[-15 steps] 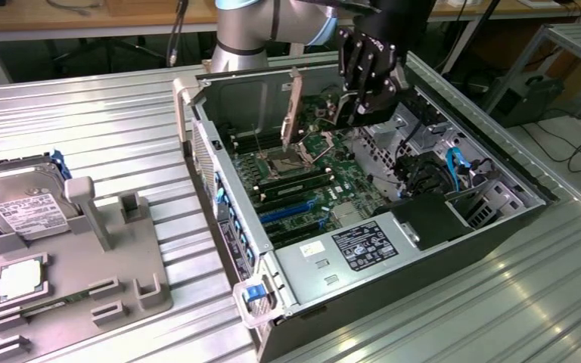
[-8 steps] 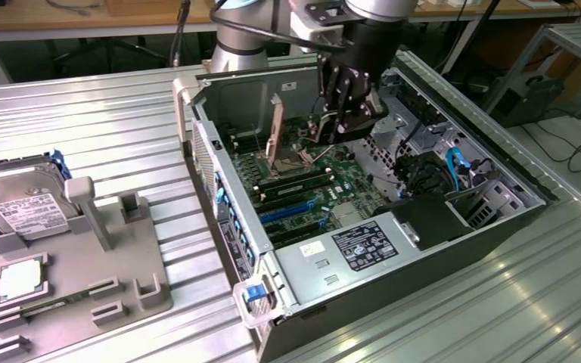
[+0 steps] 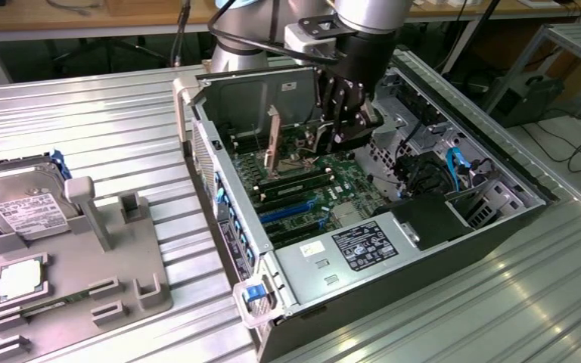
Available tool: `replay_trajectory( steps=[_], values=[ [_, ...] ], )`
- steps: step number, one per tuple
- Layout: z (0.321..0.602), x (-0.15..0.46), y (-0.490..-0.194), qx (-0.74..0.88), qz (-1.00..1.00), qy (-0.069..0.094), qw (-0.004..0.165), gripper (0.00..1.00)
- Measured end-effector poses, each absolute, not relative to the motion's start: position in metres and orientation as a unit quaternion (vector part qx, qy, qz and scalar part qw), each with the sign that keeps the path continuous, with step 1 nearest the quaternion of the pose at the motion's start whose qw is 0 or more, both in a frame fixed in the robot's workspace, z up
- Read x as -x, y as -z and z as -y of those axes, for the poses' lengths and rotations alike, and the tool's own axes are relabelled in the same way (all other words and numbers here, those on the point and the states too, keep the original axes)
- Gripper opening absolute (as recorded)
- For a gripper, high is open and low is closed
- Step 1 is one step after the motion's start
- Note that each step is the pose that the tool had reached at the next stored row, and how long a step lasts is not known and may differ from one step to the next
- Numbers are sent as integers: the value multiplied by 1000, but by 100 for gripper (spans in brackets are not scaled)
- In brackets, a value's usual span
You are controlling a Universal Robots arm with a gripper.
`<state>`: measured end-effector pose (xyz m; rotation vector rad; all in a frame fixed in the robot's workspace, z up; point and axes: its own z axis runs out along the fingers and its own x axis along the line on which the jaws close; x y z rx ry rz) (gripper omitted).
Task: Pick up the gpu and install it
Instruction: 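Insert the gpu into the slot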
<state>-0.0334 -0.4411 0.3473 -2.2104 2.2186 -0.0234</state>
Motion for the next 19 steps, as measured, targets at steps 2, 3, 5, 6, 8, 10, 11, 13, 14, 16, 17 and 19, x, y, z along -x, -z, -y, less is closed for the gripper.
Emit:
replay_trajectory(
  steps=[2,3,5,6,8,10,11,13,14,16,17,19],
  values=[
    [442,34,-344,706,-708,6,6,28],
    [442,34,-343,706,-708,5,7,28],
    [442,34,-342,706,-708,5,8,28],
    [443,36,-340,706,-708,5,9,28],
    [443,41,-335,706,-708,5,9,28],
    [445,42,-330,706,-708,5,9,28],
    [447,42,-327,706,-708,5,9,28],
    [447,46,-321,706,-708,5,9,28],
    [447,49,-318,706,-708,5,9,28],
    [450,49,-314,706,-708,5,9,28],
    [451,49,-311,706,-708,5,9,28],
    [452,51,-307,706,-708,5,9,28]
  ],
)
